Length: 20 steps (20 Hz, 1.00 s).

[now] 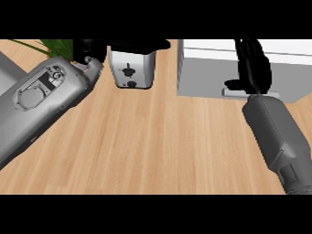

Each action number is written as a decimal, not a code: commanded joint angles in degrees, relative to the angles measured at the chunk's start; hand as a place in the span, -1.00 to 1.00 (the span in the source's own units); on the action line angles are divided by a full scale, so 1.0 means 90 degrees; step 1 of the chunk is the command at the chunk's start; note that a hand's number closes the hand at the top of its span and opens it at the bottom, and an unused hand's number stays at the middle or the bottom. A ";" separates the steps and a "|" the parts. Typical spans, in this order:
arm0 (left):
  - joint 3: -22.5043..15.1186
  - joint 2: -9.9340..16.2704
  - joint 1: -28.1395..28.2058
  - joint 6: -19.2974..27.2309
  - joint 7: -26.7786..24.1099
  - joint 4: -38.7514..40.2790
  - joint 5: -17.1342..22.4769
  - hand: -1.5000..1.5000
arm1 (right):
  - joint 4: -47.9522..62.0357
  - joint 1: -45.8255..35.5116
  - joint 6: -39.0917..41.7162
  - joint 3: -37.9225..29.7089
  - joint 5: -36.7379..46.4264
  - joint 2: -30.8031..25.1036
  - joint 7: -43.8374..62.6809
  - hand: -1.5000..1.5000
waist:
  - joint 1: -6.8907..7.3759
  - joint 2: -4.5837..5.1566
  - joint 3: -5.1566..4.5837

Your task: Pick up the can, place it into the drawer and close the drawer

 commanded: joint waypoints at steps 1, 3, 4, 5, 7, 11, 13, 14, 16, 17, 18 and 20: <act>-0.0030 0.0048 0.0341 0.0061 -0.0022 -0.0258 -0.0152 -1.00 | 0.0978 -0.0808 -0.0215 -0.0168 0.0048 0.0067 0.0069 -1.00 | 0.0078 0.0112 0.0059; -0.0008 0.0344 0.0719 -0.0073 -0.0052 -0.0661 -0.0173 -1.00 | 0.1206 -0.0746 -0.0453 -0.0332 -0.0139 -0.0120 -0.0289 -1.00 | 0.0074 0.0092 0.0060; -0.0026 0.0099 0.0745 0.0091 -0.0267 -0.0473 -0.0293 -1.00 | 0.1334 -0.1043 -0.0353 -0.0352 -0.0120 -0.0061 -0.0136 -1.00 | 0.0051 0.0125 0.0059; 0.0127 0.0289 0.0864 -0.0071 -0.0082 -0.0707 -0.0095 -1.00 | 0.1385 -0.1292 -0.0191 -0.0344 -0.0078 -0.0198 -0.0109 -1.00 | 0.0100 0.0107 0.0056; 0.0109 0.0447 0.1196 -0.0099 -0.0234 -0.1015 -0.0170 -1.00 | 0.1614 -0.1309 -0.0437 -0.0383 -0.0016 -0.0154 -0.0017 -1.00 | 0.0147 0.0112 0.0055; 0.0127 0.0401 0.1376 -0.0150 -0.0353 -0.1006 -0.0257 -1.00 | 0.1942 -0.1736 -0.0398 -0.0413 0.0039 -0.0090 0.0098 -1.00 | 0.0146 0.0145 0.0056; 0.0107 0.0440 0.1158 -0.0134 -0.0040 -0.1224 -0.0247 -1.00 | 0.2047 -0.1933 -0.0335 -0.0498 0.0021 -0.0214 0.0195 -1.00 | 0.0252 0.0168 0.0064; 0.0098 0.0484 0.1382 -0.0126 -0.0162 -0.1240 -0.0309 -1.00 | 0.2134 -0.1845 -0.0519 -0.0472 0.0073 -0.0093 0.0235 -1.00 | 0.0205 0.0163 0.0061; 0.0173 0.0597 0.1319 -0.0216 -0.0087 -0.1279 -0.0330 -1.00 | 0.2196 -0.1935 -0.0541 -0.0530 0.0023 -0.0106 0.0149 -1.00 | 0.0165 0.0159 0.0063; 0.0142 0.0524 0.1441 -0.0062 -0.0047 -0.1444 -0.0341 -1.00 | 0.2213 -0.2018 -0.0545 -0.0519 0.0049 -0.0052 0.0215 -1.00 | 0.0210 0.0149 0.0062; 0.0028 0.0326 0.1410 0.0056 -0.0175 -0.1329 -0.0497 -1.00 | 0.2207 -0.2096 -0.0287 -0.0695 -0.0194 -0.0260 -0.0141 -1.00 | 0.0147 0.0177 0.0068; 0.0187 0.0543 0.1588 -0.0194 -0.0162 -0.1466 -0.0347 -1.00 | 0.2281 -0.2173 -0.0289 -0.0687 -0.0176 -0.0091 -0.0110 -1.00 | 0.0204 0.0183 0.0064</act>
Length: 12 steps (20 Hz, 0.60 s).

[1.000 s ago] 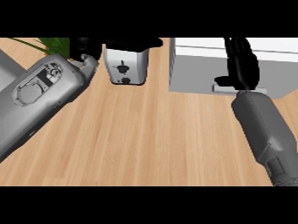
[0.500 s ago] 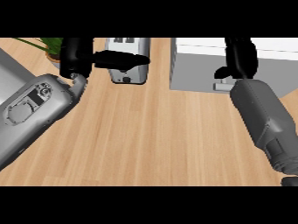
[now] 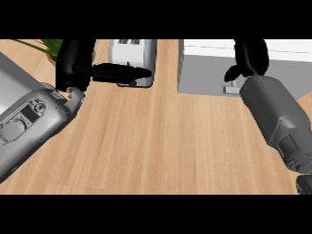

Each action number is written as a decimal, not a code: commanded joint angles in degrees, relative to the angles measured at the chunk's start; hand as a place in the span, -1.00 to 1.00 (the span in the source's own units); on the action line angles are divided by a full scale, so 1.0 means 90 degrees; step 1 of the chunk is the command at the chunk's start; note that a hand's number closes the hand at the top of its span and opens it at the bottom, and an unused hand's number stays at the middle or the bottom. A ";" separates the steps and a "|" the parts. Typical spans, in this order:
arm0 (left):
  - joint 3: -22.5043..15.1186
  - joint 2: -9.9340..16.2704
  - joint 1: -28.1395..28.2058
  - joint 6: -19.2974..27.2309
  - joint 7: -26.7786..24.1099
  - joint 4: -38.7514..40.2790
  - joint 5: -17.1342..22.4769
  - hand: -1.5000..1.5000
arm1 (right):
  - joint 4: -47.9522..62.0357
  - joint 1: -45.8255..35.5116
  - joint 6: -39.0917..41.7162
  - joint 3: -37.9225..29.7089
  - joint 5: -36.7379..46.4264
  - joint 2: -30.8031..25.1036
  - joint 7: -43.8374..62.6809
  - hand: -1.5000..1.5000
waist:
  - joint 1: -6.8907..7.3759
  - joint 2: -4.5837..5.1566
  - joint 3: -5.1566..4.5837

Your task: Pick up the can, place it into the drawer and close the drawer

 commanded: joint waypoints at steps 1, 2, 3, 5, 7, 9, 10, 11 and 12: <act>-0.0060 -0.0071 0.0288 0.0100 -0.0155 -0.0163 -0.0139 -1.00 | 0.0049 -0.0783 0.0343 -0.0310 -0.0369 0.0102 -0.0113 -1.00 | 0.0215 0.0080 0.0022; -0.0062 0.0004 0.0294 0.0039 -0.0092 -0.0193 -0.0152 -1.00 | -0.0066 -0.0572 0.0162 -0.0529 -0.0677 0.0276 -0.0450 -1.00 | 0.0110 0.0047 0.0029; 0.0055 0.0015 0.0404 -0.0068 -0.0252 -0.0106 -0.0078 -1.00 | -0.0082 -0.0666 0.0271 -0.0635 -0.0806 0.0283 -0.0562 -1.00 | 0.0122 0.0079 0.0026; 0.0044 -0.0050 0.0186 0.0055 -0.0070 -0.0082 -0.0131 -1.00 | -0.0241 -0.0645 0.0286 -0.0969 -0.1261 0.0498 -0.1030 -1.00 | 0.0088 0.0070 0.0045; 0.0009 -0.0037 0.0552 0.0137 -0.0241 -0.0287 -0.0172 -1.00 | -0.0260 -0.0673 0.0386 -0.1186 -0.1490 0.0420 -0.1198 -1.00 | 0.0172 0.0051 0.0037; 0.0199 0.0065 0.0558 -0.0027 -0.0295 -0.0143 -0.0087 -1.00 | -0.0348 -0.0605 0.0514 -0.1471 -0.1878 0.0603 -0.1602 -1.00 | 0.0017 0.0038 0.0034; 0.0198 0.0082 0.0465 -0.0143 -0.0226 -0.0180 -0.0057 -1.00 | -0.0313 -0.0661 0.0531 -0.1542 -0.1938 0.0621 -0.1626 -1.00 | 0.0067 0.0067 0.0037; 0.0259 0.0155 0.0541 -0.0062 -0.0272 -0.0276 -0.0094 -1.00 | -0.0330 -0.0755 0.0740 -0.1652 -0.2072 0.0553 -0.1721 -1.00 | 0.0084 0.0030 0.0033; 0.0308 0.0268 0.0721 -0.0210 -0.0345 -0.0320 -0.0030 -1.00 | -0.0394 -0.0642 0.0702 -0.1825 -0.2284 0.0660 -0.1886 -1.00 | 0.0050 0.0009 0.0030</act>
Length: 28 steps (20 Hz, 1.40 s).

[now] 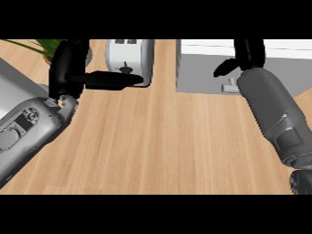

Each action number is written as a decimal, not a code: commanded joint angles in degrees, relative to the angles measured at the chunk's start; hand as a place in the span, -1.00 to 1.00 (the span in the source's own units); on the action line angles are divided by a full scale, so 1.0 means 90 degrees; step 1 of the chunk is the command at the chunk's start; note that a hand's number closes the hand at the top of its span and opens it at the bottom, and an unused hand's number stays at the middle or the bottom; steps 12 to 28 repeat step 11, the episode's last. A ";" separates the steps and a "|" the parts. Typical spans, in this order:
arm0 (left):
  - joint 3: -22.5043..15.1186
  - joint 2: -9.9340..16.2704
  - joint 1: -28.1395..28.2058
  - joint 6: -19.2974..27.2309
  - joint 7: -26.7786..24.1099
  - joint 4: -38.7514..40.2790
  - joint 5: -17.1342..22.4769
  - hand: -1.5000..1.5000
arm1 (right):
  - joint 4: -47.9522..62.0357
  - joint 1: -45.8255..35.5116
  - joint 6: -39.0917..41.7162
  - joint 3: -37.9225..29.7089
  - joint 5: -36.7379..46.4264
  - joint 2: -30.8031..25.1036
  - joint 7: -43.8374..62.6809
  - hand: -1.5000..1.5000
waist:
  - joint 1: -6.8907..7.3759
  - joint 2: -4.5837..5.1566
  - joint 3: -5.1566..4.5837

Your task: Pick up the can, place it into the drawer and close the drawer

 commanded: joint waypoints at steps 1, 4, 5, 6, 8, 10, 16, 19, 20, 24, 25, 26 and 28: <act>0.0179 0.0235 0.0184 -0.0109 -0.0054 -0.0104 0.0016 -1.00 | -0.0224 -0.0514 0.0224 -0.0701 -0.0929 0.0447 -0.0298 -1.00 | 0.0172 -0.0044 -0.0009; 0.0073 0.0049 0.0453 -0.0044 -0.0090 -0.0222 0.0006 -1.00 | -0.0344 -0.0432 0.0460 -0.1177 -0.1533 0.0664 -0.0689 -1.00 | 0.0033 -0.0093 -0.0009; 0.0057 -0.0064 0.0379 0.0027 -0.0145 -0.0014 -0.0072 -1.00 | -0.0310 -0.0658 0.0822 -0.1372 -0.1760 0.0598 -0.0555 -1.00 | -0.0030 -0.0067 -0.0009; 0.0051 0.0028 0.0734 -0.0052 -0.0319 -0.0153 -0.0055 -1.00 | -0.0363 -0.0543 0.0850 -0.1505 -0.1949 0.0735 -0.0724 -1.00 | -0.0020 -0.0106 -0.0016; 0.0031 -0.0126 0.0604 0.0159 -0.0174 -0.0214 -0.0173 -1.00 | -0.0330 -0.0617 0.1025 -0.1593 -0.2072 0.0636 -0.0840 -1.00 | -0.0056 -0.0092 -0.0017; 0.0187 0.0028 0.0602 -0.0039 -0.0133 -0.0207 -0.0161 -1.00 | -0.0226 -0.0715 0.0929 -0.1571 -0.2063 0.0744 -0.0666 -1.00 | -0.0095 -0.0096 -0.0024; 0.0337 0.0104 0.0682 -0.0054 -0.0102 -0.0293 -0.0122 -1.00 | -0.0289 -0.0435 0.0819 -0.1610 -0.2154 0.0870 -0.0940 -1.00 | -0.0142 -0.0119 -0.0025; 0.0337 0.0104 0.0682 -0.0054 -0.0102 -0.0293 -0.0122 -1.00 | -0.0289 -0.0435 0.0819 -0.1610 -0.2154 0.0870 -0.0940 -1.00 | -0.0142 -0.0119 -0.0025; 0.0337 0.0104 0.0682 -0.0054 -0.0102 -0.0293 -0.0122 -1.00 | -0.0289 -0.0435 0.0819 -0.1610 -0.2154 0.0870 -0.0940 -1.00 | -0.0142 -0.0119 -0.0025; 0.0337 0.0104 0.0682 -0.0054 -0.0102 -0.0293 -0.0122 -1.00 | -0.0289 -0.0435 0.0819 -0.1610 -0.2154 0.0870 -0.0940 -1.00 | -0.0142 -0.0119 -0.0025; 0.0337 0.0104 0.0682 -0.0054 -0.0102 -0.0293 -0.0122 -1.00 | -0.0289 -0.0435 0.0819 -0.1610 -0.2154 0.0870 -0.0940 -1.00 | -0.0142 -0.0119 -0.0025; 0.0337 0.0104 0.0682 -0.0054 -0.0102 -0.0293 -0.0122 -1.00 | -0.0289 -0.0435 0.0819 -0.1610 -0.2154 0.0870 -0.0940 -1.00 | -0.0142 -0.0119 -0.0025; 0.0337 0.0104 0.0682 -0.0054 -0.0102 -0.0293 -0.0122 -1.00 | -0.0289 -0.0435 0.0819 -0.1610 -0.2154 0.0870 -0.0940 -1.00 | -0.0142 -0.0119 -0.0025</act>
